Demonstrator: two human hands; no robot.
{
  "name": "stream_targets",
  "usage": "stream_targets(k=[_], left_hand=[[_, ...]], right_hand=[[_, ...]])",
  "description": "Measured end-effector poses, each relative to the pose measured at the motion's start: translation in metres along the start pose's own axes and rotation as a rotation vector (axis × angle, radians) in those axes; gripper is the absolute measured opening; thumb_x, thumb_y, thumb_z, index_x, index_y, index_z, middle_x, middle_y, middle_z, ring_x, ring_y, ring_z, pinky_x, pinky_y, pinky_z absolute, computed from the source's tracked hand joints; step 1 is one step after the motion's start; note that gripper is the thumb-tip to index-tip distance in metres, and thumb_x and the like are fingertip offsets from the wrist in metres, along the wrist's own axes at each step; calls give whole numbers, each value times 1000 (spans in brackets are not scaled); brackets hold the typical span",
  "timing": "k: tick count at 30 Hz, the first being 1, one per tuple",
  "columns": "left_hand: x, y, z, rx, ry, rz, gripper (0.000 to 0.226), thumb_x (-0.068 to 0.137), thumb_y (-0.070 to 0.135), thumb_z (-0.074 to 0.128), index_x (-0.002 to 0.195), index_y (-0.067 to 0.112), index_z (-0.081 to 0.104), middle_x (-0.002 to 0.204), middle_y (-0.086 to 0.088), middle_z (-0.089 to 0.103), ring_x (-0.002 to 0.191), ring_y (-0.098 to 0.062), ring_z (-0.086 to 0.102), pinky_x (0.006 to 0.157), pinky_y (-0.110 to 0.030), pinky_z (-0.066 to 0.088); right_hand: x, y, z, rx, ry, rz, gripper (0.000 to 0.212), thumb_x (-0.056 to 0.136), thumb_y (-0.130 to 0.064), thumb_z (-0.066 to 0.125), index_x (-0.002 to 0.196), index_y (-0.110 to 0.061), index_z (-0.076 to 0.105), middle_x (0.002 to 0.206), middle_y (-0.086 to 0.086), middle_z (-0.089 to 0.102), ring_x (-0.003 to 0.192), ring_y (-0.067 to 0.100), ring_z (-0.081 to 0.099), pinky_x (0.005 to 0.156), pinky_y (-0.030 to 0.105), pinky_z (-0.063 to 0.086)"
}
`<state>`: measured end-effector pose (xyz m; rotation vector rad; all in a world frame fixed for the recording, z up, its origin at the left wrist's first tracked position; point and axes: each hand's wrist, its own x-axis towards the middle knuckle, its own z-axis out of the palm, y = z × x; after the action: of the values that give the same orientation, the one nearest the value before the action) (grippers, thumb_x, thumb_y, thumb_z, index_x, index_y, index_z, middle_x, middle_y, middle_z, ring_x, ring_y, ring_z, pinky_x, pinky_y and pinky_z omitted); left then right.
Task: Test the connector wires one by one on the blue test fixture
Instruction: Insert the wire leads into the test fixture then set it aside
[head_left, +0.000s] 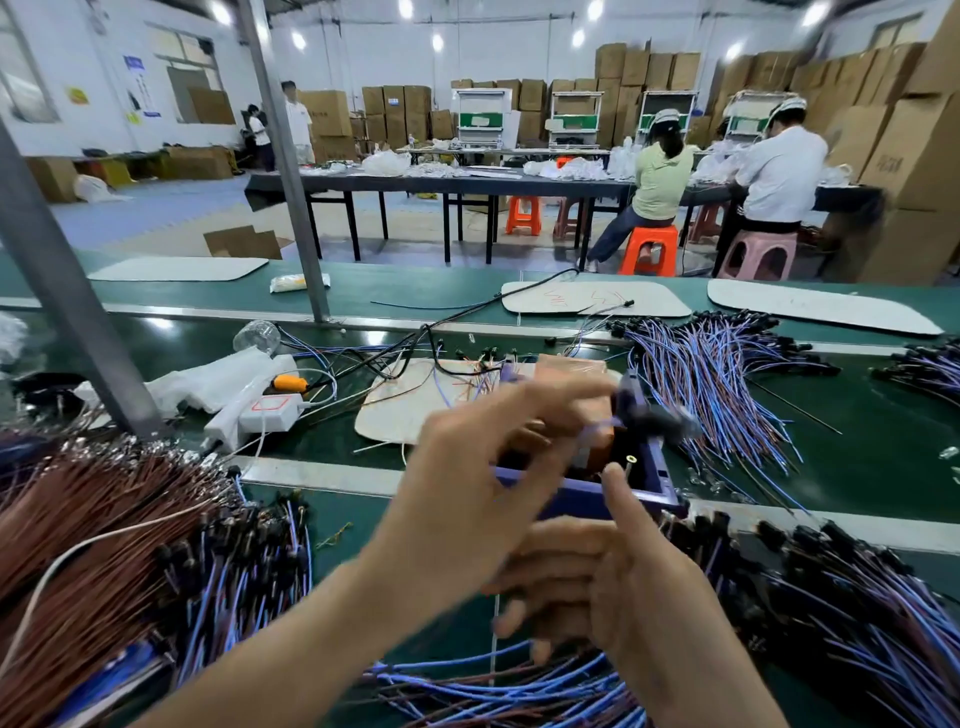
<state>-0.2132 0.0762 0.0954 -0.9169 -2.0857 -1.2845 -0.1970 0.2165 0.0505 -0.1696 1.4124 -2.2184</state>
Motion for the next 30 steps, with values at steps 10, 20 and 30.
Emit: stream_targets(k=[10,20,30], left_hand=[[-69,-20,19,-90,-526,191,23,101,24,44,109,7,57,108,12,53,107,4,48,96,-6,31],[-104,-71,6,-227,-795,-450,23,99,18,40,113,13,57,116,1,55,111,-9,52,103,-19,35],[-78,-64,21,143,-651,18,28,87,8,51,101,24,69,107,13,63,102,-4,55,86,-23,46]], right_hand=[[-10,-13,-7,313,538,-498,41,78,-38,51,52,-11,69,41,-1,34,38,14,45,38,22,43],[-27,-23,-15,172,817,-927,36,96,-35,37,75,-11,54,39,-8,28,29,4,20,42,13,15],[-15,0,-39,-417,780,-422,38,96,-42,44,76,-37,76,47,-4,25,38,7,21,38,19,18]])
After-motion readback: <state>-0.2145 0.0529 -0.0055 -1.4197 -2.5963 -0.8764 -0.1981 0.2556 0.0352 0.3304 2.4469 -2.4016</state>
